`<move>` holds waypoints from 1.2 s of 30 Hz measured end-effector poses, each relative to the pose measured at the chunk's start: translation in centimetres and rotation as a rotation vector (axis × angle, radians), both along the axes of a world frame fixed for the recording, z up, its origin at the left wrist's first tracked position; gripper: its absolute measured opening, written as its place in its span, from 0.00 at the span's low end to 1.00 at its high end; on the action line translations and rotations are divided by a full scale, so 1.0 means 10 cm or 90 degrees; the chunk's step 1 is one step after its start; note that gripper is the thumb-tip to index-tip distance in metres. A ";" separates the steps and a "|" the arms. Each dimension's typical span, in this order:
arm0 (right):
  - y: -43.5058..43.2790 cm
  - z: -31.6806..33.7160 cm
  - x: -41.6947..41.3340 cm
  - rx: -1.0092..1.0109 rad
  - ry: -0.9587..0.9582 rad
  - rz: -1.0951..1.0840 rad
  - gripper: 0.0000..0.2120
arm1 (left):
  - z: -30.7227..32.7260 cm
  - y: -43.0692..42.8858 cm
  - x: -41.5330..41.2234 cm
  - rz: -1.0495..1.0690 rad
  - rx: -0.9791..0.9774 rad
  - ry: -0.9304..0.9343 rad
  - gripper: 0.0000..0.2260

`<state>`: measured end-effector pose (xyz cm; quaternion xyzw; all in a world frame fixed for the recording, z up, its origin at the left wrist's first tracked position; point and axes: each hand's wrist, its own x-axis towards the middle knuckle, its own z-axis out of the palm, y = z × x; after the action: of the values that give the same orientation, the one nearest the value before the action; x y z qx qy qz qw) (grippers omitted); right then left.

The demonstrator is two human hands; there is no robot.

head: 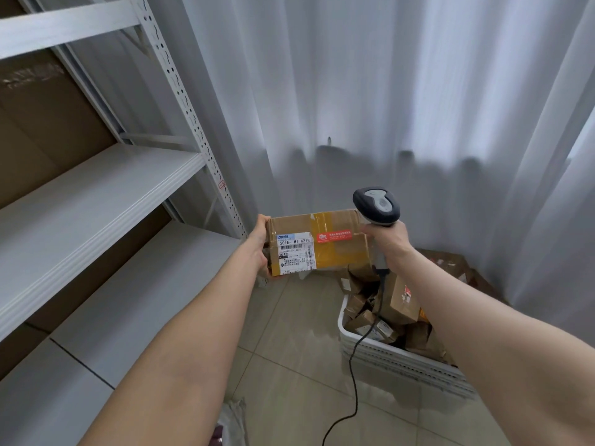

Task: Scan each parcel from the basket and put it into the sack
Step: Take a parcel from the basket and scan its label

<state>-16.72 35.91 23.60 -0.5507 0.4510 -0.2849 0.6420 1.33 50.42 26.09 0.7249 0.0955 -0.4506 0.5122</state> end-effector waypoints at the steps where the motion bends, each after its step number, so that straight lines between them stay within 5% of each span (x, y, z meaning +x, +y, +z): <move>1: 0.02 -0.01 0.00 -0.003 0.001 0.012 0.12 | 0.01 0.00 -0.01 0.022 -0.014 -0.002 0.25; 10: 0.45 0.03 0.16 0.007 0.013 0.300 0.02 | 0.08 0.05 0.01 0.128 -0.128 0.035 0.29; 36: 0.70 0.27 0.27 0.007 0.078 0.273 0.02 | 0.15 0.07 0.14 0.128 -0.159 0.013 0.27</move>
<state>-14.07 42.95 26.34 -0.6466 0.3632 -0.1057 0.6624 2.78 51.12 27.59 0.6378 0.1163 -0.4129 0.6397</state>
